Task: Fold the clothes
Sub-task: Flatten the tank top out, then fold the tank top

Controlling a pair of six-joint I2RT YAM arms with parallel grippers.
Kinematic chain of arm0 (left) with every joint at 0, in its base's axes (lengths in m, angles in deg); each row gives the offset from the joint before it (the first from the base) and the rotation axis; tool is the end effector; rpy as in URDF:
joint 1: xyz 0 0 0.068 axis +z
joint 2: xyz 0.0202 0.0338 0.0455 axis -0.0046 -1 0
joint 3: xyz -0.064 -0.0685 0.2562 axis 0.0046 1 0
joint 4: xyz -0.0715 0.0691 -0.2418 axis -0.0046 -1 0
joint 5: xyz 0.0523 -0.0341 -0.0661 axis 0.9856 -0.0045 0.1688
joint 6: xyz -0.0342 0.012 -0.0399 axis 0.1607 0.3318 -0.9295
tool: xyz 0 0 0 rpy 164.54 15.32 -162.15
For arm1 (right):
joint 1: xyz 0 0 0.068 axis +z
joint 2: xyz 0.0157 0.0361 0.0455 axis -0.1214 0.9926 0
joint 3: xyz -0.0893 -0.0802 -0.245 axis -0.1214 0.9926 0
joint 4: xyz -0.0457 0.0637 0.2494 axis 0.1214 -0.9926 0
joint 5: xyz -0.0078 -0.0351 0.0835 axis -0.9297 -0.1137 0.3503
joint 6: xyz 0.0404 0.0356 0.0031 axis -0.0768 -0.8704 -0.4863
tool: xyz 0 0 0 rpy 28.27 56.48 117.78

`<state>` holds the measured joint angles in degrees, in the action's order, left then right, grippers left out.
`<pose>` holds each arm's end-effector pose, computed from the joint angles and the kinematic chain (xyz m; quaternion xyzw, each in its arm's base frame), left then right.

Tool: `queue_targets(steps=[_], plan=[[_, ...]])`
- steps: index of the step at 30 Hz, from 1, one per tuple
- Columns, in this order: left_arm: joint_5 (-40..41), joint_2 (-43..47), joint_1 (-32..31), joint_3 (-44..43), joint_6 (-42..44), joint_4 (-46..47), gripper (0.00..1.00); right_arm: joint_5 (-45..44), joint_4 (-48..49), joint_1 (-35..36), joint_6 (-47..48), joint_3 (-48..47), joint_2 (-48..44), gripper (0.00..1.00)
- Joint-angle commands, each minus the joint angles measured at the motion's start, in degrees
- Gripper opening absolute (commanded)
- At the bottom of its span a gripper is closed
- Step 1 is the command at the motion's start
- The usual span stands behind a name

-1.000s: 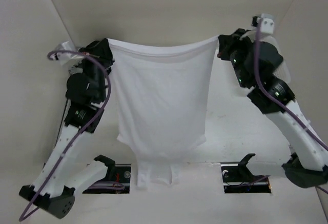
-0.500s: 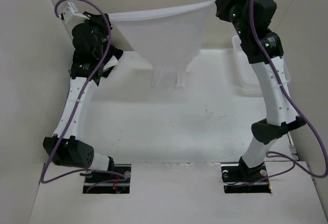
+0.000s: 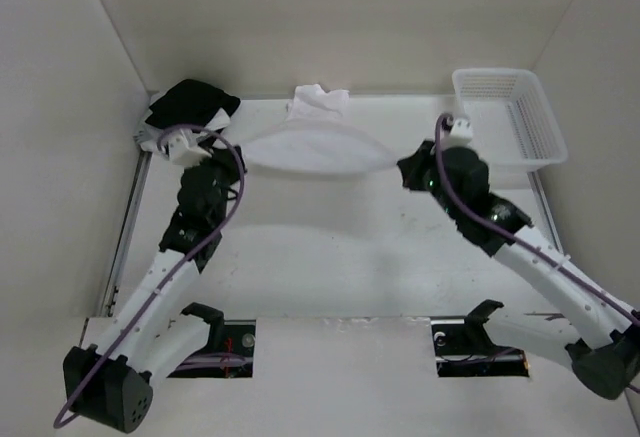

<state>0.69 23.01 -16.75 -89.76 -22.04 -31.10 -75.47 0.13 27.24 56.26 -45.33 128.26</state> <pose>0.2134 -0.0525 0.3544 -0.2628 0.6478 -0.2325 0.6762 0.2014 0.1246 0.3856 0.0449 0.7798 0.2169 0.5855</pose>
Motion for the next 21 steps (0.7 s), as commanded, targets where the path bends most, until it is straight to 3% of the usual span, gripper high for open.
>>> queue_targets(steps=[1,5,6,12,13,15,19,21], plan=[[5.89,14.42,-3.94,15.76,-0.9,-4.86,0.01,-5.74,4.9,7.73,-7.88,16.37,-10.46,0.0],[6.51,28.83,-6.49,23.95,-7.21,-18.73,0.01,-6.71,-0.28,16.17,-16.22,28.6,-19.08,0.0],[6.16,35.04,-8.32,25.44,-10.8,-25.82,0.0,-7.15,-2.99,19.41,-19.46,31.49,-22.05,0.0],[11.24,50.57,-15.71,25.9,-21.02,-45.47,0.0,-12.77,-16.63,36.82,-34.86,35.65,-29.64,0.0],[14.13,49.1,-16.33,25.29,-20.86,-45.14,0.0,-15.21,-16.81,40.32,-35.66,33.91,-27.9,0.0],[16.52,44.37,-16.51,24.93,-18.85,-40.34,0.0,-15.68,-15.15,38.96,-33.4,31.88,-24.83,0.0],[17.15,25.94,-14.33,23.27,-11.38,-17.52,0.0,-7.8,-1.73,23.17,-18.12,26.0,-12.62,0.0],[15.75,12.34,-9.6,20.55,-9.35,-3.74,0.0,0.1,10.11,10.45,-10.04,20.22,-2.19,0.0]])
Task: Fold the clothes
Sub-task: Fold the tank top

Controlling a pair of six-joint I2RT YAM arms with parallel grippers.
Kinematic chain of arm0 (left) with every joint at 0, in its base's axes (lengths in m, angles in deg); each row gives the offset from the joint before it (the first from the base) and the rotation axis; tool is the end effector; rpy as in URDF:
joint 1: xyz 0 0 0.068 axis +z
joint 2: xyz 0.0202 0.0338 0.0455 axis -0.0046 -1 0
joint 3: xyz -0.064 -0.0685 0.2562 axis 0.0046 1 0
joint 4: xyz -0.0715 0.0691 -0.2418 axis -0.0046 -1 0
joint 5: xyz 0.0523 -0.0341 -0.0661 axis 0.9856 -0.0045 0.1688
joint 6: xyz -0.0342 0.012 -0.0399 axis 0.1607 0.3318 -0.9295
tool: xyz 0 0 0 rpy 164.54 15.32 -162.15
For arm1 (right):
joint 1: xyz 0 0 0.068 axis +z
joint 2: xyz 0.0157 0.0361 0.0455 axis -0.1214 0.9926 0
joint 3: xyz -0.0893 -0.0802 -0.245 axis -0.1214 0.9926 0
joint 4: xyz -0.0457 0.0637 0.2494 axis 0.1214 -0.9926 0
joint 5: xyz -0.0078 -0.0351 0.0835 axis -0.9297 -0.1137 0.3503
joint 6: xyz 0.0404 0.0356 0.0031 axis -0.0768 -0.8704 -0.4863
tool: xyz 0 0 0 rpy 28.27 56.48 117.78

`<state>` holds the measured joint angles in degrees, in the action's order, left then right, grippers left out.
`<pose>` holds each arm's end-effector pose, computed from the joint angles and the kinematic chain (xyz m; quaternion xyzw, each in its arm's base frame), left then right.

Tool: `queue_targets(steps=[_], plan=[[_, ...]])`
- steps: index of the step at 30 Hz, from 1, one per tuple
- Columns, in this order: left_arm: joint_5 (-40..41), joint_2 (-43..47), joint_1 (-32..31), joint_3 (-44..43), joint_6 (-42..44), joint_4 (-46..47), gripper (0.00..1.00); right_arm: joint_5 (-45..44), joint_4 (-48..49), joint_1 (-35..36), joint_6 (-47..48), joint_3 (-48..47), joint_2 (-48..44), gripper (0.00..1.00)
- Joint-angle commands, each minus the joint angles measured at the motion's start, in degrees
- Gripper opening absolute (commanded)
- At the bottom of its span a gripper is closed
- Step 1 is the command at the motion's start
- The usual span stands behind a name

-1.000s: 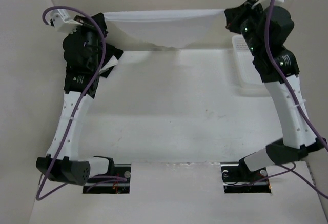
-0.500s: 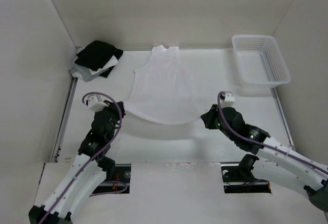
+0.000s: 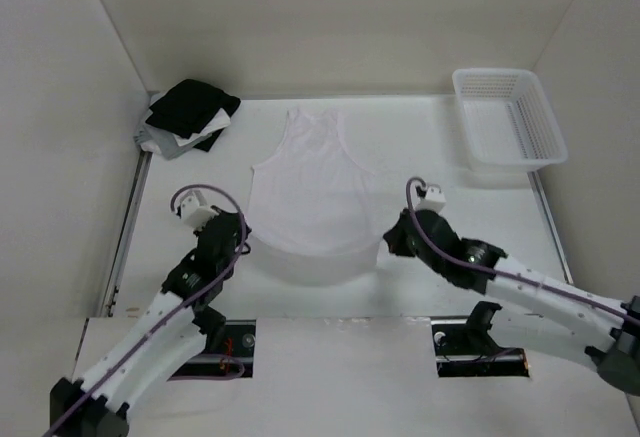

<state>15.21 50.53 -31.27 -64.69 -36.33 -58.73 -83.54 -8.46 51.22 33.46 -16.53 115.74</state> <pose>0.1177 -0.0485 0.2236 -0.3209 0.7503 -0.1752 0.5508 0.1063 0.1432 0.2400 0.0334 0.8828 0.2335 0.4062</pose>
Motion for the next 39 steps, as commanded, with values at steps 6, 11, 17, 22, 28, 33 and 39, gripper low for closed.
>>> queue_targets(steps=[6,11,17,22,28,33,39], plan=[[-8.09,-59.94,19.7,-33.92,5.91,41.73,0.0,21.02,26.41,-35.35,17.02,-42.97,48.26,0.0],[-13.0,-85.36,22.52,-64.34,9.6,34.53,0.06,24.55,19.74,-41.09,14.82,-70.53,70.03,0.05],[-19.95,-90.08,25.77,-67.5,9.26,32.22,0.48,26.49,14.79,-42.51,12.09,-78.27,79.4,0.4],[-16.53,-69.15,22.35,-25.84,3.82,49.36,0.36,26.05,31.67,-38.56,13.32,-43.38,60.34,0.15],[-23.36,-64.83,23.13,-15.17,-1.55,49.99,0.36,27.01,35.36,-37.5,13.24,-28.33,53.64,0.03],[-24.61,-68.52,24.45,-15.61,-3.66,50.78,0.41,27.89,39.23,-37.5,11.22,-24.97,54.07,0.26],[-25.84,-74.85,24.81,-18.24,-4.19,52.98,0.33,29.74,40.38,-38.11,9.46,-25.06,56.01,0.33]])
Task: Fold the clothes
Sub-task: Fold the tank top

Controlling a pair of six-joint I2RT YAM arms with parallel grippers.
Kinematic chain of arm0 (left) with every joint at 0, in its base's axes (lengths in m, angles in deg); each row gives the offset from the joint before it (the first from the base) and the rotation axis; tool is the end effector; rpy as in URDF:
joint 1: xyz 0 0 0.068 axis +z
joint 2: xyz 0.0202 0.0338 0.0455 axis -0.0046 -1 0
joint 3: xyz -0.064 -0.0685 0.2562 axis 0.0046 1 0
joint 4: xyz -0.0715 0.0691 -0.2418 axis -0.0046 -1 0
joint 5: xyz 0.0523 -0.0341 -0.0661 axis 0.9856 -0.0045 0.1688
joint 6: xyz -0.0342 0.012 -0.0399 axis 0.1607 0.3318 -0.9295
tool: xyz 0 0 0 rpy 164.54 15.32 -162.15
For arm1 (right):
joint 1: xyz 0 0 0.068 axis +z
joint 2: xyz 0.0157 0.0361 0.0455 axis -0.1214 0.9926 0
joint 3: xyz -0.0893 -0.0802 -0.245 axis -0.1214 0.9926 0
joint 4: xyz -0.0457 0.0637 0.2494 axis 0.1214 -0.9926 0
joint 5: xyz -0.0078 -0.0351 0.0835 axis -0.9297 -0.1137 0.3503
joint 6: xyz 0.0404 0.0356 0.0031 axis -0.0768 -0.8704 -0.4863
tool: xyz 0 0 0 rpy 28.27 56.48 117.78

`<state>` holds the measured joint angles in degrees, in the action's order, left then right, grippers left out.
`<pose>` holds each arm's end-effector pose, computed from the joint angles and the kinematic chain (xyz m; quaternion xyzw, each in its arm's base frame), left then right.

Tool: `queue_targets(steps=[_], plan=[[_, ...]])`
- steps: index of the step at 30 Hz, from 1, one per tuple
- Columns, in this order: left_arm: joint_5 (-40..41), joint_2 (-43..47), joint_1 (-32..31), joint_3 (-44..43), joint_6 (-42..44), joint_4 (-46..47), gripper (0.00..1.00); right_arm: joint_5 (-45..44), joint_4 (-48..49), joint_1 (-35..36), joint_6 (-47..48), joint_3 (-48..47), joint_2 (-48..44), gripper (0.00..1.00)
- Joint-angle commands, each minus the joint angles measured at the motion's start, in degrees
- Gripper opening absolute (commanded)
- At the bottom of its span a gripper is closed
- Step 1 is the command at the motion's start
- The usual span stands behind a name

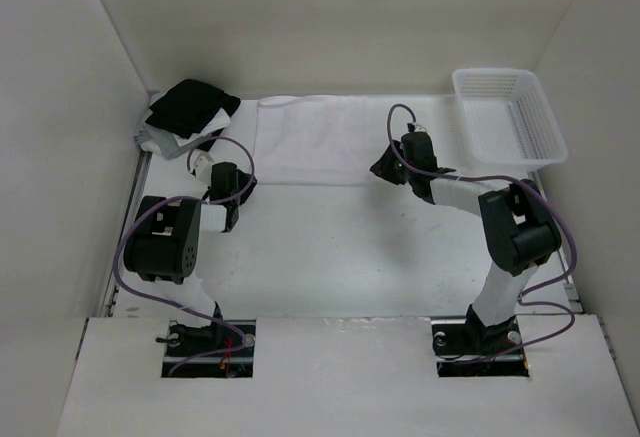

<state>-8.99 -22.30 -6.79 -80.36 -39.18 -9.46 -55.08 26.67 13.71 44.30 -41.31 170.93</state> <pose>0.3167 -0.0327 0.1286 -0.4121 0.7671 -0.1929 0.4523 0.3603 0.1385 0.1805 0.1289 0.8709 0.2615 0.3957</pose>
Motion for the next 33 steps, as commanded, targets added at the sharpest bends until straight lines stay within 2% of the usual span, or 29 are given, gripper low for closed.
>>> queue_targets(steps=[1,4,8,12,24,29,33], plan=[[-1.65,-2.46,0.33,-2.58,-1.52,3.71,0.3,1.28,5.26,-0.61,-1.65,-0.27,1.17,0.34],[-1.21,-2.9,0.33,-2.49,-1.61,3.53,0.25,1.02,4.73,-0.43,-2.26,-0.19,2.05,0.36],[-0.95,-3.34,0.33,-2.49,-1.79,3.18,0.12,1.11,4.73,-0.34,-3.75,1.21,2.49,0.37],[0.28,-2.64,0.41,-1.7,-2.05,2.92,0.06,1.28,5.34,-0.34,-4.72,2.71,3.1,0.37],[1.78,-1.06,0.33,-0.55,-2.14,2.92,0.04,3.22,6.84,-0.34,-6.65,2.63,5.65,0.41],[1.6,-1.32,0.33,-0.29,-2.49,3.18,0.04,5.76,6.14,-0.78,-7.88,2.27,6.01,0.36],[1.6,-1.15,0.33,-0.11,-2.49,3.27,0.04,5.94,5.43,-0.78,-8.33,3.68,4.86,0.36]])
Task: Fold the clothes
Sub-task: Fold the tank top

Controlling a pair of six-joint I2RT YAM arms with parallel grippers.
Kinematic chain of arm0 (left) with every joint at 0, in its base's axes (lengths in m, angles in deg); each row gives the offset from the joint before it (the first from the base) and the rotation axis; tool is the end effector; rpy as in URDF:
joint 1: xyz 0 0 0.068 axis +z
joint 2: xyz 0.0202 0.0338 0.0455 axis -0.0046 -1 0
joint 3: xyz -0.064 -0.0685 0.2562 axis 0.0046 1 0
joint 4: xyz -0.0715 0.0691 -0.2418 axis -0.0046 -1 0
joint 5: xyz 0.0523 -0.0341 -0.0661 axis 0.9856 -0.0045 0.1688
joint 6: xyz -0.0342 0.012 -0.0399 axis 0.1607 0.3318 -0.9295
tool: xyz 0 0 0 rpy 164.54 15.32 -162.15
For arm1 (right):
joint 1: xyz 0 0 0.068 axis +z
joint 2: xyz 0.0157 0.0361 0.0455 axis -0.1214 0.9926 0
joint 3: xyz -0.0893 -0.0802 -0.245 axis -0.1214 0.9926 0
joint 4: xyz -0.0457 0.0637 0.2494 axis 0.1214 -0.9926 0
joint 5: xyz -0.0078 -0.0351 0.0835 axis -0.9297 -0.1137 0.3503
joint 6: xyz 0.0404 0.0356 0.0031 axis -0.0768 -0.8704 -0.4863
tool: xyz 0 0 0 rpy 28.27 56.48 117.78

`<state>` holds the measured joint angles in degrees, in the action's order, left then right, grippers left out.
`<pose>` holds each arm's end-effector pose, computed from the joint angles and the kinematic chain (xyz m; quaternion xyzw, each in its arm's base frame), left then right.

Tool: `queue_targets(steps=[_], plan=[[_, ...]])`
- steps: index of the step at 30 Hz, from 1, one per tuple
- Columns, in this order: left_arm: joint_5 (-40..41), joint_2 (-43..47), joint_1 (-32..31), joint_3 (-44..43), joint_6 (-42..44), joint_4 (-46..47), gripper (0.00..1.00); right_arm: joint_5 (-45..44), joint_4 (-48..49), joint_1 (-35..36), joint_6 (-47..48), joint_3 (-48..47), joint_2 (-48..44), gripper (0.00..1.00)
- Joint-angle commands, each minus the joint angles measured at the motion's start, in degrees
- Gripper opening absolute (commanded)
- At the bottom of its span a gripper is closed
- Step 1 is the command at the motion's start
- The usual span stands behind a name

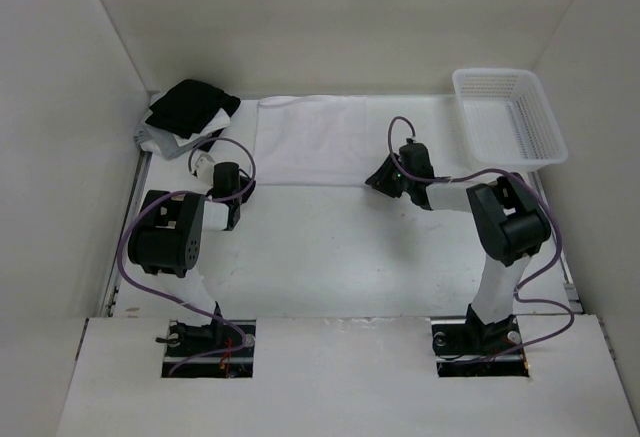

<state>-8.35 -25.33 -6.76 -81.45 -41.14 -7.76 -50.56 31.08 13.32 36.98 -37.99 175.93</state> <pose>0.3237 -0.0330 0.1203 -0.4279 0.7592 -0.1952 0.4499 0.3570 0.1375 0.1386 0.1743 0.8775 0.2975 0.3333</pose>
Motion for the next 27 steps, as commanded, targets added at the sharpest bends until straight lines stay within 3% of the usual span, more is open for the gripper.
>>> queue_targets(steps=[1,5,12,20,24,27], plan=[[1.06,1.89,0.31,0.98,-0.52,1.57,0.04,1.5,0.93,-0.39,-1.01,0.36,-0.06,0.36],[1.06,1.45,0.04,0.63,-0.52,1.65,0.03,0.72,0.84,-0.48,-1.62,-0.17,0.29,0.31],[1.15,1.01,-0.05,0.36,-1.05,2.18,0.03,-0.78,0.75,-0.56,-2.06,-2.27,1.61,0.12],[1.06,1.01,0.04,0.8,-1.23,2.79,0.02,-3.33,1.27,-0.39,-1.89,-3.25,1.97,0.0],[0.27,3.2,0.04,2.12,-1.23,3.41,0.0,-3.77,4.79,0.05,-0.57,0.61,-2.15,0.0],[0.27,10.47,-0.4,4.92,-1.32,3.15,0.0,-5.69,4.19,1.28,1.54,4.91,-9.17,0.0]])
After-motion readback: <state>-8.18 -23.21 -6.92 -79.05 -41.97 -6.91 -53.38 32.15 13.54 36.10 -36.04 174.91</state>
